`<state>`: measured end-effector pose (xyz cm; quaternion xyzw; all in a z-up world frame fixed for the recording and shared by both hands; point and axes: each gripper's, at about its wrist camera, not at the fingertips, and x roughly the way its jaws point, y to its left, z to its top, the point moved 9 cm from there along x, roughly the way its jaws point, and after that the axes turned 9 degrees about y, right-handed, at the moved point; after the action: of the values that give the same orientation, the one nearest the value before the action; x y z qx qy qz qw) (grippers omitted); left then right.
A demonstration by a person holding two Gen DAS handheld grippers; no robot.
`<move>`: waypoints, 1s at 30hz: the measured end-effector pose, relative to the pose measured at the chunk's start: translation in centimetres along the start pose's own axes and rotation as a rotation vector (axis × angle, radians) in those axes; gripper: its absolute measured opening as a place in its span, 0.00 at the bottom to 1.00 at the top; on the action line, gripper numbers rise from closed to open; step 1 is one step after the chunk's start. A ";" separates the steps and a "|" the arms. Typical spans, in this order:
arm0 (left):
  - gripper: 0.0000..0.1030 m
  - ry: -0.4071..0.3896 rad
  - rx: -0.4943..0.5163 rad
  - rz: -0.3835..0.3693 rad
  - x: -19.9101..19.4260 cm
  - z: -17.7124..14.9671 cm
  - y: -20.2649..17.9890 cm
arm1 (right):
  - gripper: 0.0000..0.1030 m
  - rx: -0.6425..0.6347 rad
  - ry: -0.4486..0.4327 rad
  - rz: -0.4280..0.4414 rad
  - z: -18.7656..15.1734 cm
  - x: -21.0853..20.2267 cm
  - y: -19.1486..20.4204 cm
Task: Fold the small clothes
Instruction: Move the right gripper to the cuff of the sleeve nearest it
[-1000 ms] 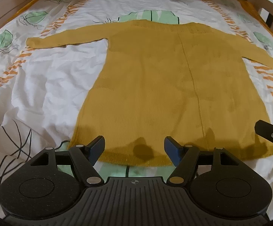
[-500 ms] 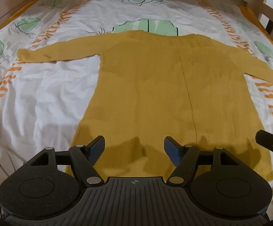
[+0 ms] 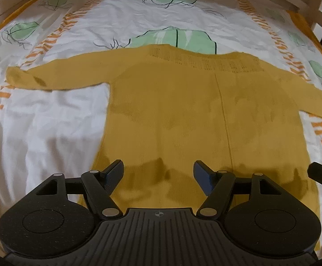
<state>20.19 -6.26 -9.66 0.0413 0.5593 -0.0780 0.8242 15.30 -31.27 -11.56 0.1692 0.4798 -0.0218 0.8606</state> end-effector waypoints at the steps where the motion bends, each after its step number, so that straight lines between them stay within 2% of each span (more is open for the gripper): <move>1: 0.66 0.000 0.000 0.000 0.2 0.5 0.0 | 0.96 0.006 0.003 0.002 0.4 0.3 -0.2; 9: 0.66 -0.012 0.012 0.009 3.0 5.1 -0.1 | 0.96 0.074 0.033 0.022 3.8 2.6 -3.1; 17: 0.66 -0.088 0.000 -0.060 6.0 9.4 0.1 | 0.96 0.214 0.027 0.006 7.3 4.1 -10.1; 22: 0.66 -0.085 0.021 -0.045 8.6 9.7 0.2 | 0.96 0.329 -0.027 -0.017 10.0 4.1 -16.1; 26: 0.66 -0.002 0.067 -0.037 11.0 8.7 -0.4 | 0.97 0.381 -0.083 -0.045 12.4 3.4 -21.0; 30: 0.68 -0.033 0.108 0.012 11.3 8.6 -1.0 | 1.00 0.423 -0.131 -0.111 14.6 2.6 -26.3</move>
<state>31.99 -9.54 -16.90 0.0878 0.5402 -0.1039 0.8305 23.44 -60.24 -13.81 0.3174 0.4161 -0.1804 0.8328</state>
